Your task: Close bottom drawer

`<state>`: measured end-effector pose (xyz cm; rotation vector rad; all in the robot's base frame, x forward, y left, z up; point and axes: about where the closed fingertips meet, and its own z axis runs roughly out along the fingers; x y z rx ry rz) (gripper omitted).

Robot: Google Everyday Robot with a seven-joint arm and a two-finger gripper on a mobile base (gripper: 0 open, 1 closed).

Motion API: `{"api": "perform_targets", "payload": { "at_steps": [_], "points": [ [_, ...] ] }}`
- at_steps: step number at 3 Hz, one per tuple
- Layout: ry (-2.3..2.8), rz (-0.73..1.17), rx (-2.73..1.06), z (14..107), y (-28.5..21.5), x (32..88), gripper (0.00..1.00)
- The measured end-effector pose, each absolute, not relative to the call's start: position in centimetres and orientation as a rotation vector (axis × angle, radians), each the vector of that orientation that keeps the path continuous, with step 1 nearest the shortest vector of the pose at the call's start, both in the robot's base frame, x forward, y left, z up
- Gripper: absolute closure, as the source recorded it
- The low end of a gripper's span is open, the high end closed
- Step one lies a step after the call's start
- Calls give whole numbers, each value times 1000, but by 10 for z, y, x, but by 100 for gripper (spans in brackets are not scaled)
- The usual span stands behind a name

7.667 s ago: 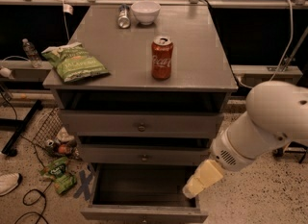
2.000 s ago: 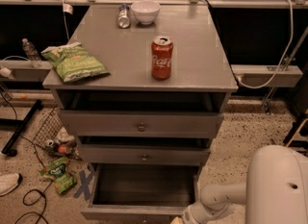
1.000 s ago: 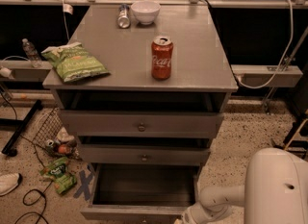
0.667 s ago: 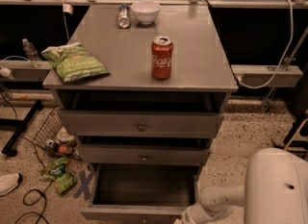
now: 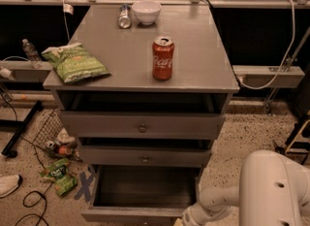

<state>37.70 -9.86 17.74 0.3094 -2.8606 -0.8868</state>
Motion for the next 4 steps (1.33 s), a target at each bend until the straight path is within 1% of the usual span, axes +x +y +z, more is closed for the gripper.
{"api": "perform_targets", "payload": {
  "at_steps": [4],
  "points": [
    [-3041,-932,329,151,-115,414,100]
  ]
}}
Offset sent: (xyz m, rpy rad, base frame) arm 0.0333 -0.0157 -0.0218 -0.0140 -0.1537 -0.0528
